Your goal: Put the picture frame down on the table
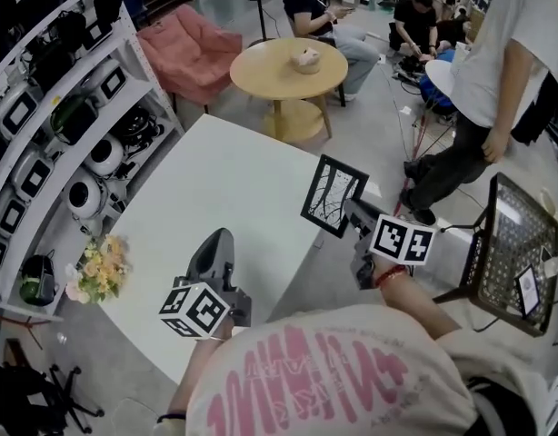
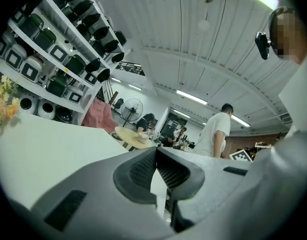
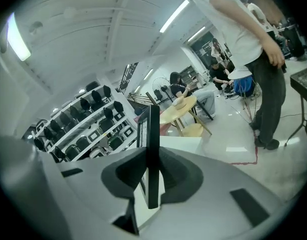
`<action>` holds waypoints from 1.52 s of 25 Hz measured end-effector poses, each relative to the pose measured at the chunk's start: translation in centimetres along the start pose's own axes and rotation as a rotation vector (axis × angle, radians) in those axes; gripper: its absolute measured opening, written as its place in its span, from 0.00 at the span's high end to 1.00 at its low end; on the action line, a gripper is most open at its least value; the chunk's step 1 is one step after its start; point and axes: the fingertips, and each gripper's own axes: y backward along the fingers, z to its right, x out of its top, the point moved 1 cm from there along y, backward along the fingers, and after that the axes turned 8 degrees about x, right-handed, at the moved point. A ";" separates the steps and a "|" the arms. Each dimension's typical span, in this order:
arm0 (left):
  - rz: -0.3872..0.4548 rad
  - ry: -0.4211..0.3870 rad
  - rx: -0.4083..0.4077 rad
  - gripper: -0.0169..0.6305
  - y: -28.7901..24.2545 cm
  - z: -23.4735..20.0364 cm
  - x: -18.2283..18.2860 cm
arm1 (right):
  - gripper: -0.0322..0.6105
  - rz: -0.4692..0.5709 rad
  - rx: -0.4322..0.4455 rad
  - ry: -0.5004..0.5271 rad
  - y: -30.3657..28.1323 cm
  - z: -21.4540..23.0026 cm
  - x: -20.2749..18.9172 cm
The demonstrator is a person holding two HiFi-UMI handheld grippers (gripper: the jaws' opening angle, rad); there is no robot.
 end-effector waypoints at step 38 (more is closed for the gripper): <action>-0.017 0.057 0.197 0.97 0.6 -11.3 -0.8 | 0.82 -0.166 -0.141 -0.254 -8.7 7.7 -5.7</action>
